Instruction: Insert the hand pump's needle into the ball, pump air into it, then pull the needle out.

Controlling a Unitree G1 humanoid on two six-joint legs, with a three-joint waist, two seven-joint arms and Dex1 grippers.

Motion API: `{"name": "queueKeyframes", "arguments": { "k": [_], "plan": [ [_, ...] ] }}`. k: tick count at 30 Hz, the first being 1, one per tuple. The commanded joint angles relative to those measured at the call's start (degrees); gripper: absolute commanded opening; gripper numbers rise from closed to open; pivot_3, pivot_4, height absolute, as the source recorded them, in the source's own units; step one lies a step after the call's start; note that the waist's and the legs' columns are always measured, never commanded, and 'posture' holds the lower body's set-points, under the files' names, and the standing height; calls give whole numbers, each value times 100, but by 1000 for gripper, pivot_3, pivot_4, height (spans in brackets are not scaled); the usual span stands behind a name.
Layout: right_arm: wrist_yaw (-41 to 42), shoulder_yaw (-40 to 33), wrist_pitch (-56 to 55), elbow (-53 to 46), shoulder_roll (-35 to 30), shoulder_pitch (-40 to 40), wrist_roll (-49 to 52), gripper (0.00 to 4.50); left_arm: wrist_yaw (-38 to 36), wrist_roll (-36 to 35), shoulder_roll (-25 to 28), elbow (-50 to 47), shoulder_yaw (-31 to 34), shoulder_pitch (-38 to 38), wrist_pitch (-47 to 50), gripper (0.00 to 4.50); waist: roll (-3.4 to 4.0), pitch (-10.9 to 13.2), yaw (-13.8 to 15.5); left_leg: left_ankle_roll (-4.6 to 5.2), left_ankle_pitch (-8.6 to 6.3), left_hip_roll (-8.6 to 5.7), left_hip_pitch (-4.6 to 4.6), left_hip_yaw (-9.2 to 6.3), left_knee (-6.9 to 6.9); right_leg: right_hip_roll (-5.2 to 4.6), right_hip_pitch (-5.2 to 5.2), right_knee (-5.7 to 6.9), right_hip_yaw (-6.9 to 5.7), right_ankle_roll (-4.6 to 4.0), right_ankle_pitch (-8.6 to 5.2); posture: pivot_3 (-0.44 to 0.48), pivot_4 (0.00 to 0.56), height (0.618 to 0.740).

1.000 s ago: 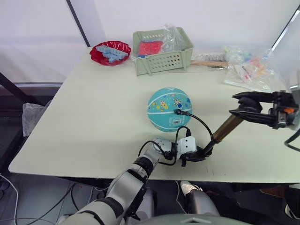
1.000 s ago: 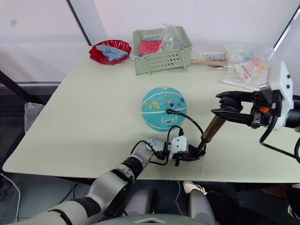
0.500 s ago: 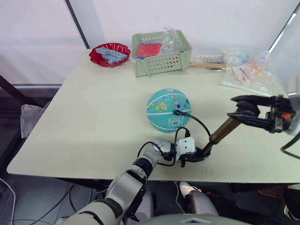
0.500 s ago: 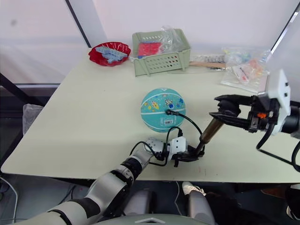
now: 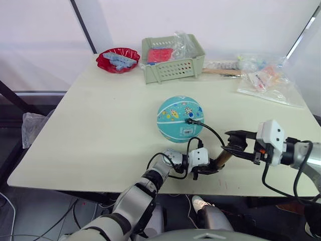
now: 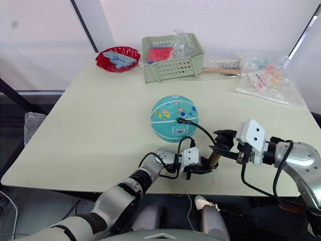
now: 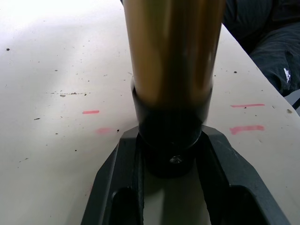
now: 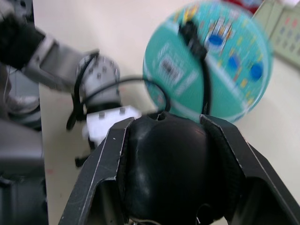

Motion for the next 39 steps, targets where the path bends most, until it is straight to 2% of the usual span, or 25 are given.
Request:
{"name": "queueKeyframes", "arguments": {
  "k": [1,7,17,23,28,33,39],
  "plan": [
    [188,-81,163,-3,-134,36,29,1655,-51,429,221,581,-248,354,292,1081,2,1,6,0,0,-1,0,0,0,0,0,0,0,0,0,0,150,736],
    [252,-907,724,-472,-420,-362,939,1655,-73,429,248,600,-241,315,295,1081,37,33,13,0,0,-4,-13,-4,2,-1,-5,0,-5,0,0,0,150,736],
    [277,-2494,1895,-555,-1293,-1256,2514,1655,-116,446,300,620,-257,302,267,1081,59,67,13,0,1,-7,-39,-25,12,-2,-12,-2,-23,0,0,0,150,736],
    [110,-2909,2496,-397,-1694,-1846,3359,1655,-146,449,324,623,-258,296,250,1081,66,73,12,0,1,-5,-46,-29,14,-8,-17,-2,-26,0,0,0,150,736],
    [-11,-2636,2595,-577,-1585,-1713,3345,1655,-160,447,334,631,-250,285,250,1081,68,72,11,0,1,-4,-51,-33,14,-37,-21,-3,-31,-1,0,0,150,736],
    [-49,-1537,1952,-737,-1052,-724,2051,1655,-154,427,373,627,-225,272,262,1081,29,40,-4,0,1,-1,-43,-38,10,-29,-15,-3,-35,-4,-1,0,150,736],
    [-248,-480,1070,-506,-483,-217,774,1655,-154,391,471,597,-192,290,256,1081,1,27,-68,0,0,7,-1,-43,1,-11,5,-2,-20,-6,-2,0,150,736]
  ]
}}
